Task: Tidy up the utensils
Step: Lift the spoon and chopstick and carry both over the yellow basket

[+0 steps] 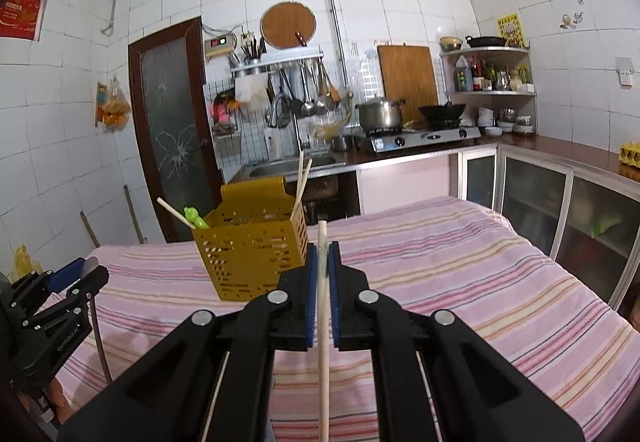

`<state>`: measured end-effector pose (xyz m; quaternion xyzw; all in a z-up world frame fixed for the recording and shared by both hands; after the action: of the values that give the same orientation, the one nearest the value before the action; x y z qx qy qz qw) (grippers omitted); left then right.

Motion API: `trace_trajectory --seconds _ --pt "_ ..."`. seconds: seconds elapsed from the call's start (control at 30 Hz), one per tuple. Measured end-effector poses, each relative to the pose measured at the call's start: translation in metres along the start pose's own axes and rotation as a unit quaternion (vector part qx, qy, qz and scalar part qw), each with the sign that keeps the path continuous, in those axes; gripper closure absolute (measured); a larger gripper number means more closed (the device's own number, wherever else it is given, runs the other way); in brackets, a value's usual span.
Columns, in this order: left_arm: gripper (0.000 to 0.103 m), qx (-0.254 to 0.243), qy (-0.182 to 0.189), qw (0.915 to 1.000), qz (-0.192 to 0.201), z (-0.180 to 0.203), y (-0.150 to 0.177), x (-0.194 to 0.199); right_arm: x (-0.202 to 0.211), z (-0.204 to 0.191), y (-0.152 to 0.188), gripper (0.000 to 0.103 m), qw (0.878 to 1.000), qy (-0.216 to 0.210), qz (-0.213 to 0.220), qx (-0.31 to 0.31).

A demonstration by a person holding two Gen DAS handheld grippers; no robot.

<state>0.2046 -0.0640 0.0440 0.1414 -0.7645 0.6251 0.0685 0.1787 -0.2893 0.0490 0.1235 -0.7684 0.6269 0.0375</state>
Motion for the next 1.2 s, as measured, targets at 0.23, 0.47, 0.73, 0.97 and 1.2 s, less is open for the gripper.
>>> trace_trajectory --seconds 0.23,0.47,0.73,0.97,1.2 --pt "0.068 0.004 0.009 0.9993 0.036 -0.008 -0.025 0.006 0.001 -0.006 -0.024 0.097 0.999 -0.006 0.034 0.012" --pt "0.068 0.011 -0.004 0.9963 0.085 -0.011 -0.080 -0.007 -0.012 -0.021 -0.082 0.097 0.997 -0.022 0.072 0.029" --pt "0.068 0.032 -0.024 0.9893 0.140 0.001 -0.161 -0.053 -0.057 -0.035 -0.149 0.097 0.993 -0.031 0.103 0.046" --pt "0.068 0.046 -0.024 0.9882 0.145 0.023 -0.191 -0.110 -0.111 -0.040 -0.177 0.097 0.991 -0.032 0.117 0.057" --pt "0.068 0.039 -0.028 0.9899 0.133 0.042 -0.190 -0.157 -0.158 -0.032 -0.178 0.097 0.991 -0.029 0.120 0.053"
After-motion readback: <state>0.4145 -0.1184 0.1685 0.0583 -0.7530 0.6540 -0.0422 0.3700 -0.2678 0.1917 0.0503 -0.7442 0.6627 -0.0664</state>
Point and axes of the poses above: each gripper's, at about its wrist camera, not at the fingertips, and x roughly against the way its jaws point, z to its right, y to its underside, the point moved 8 cm from there along -x, roughly the way its jaws point, and after that the axes turned 13 degrees about -y, right-handed, at the moved point
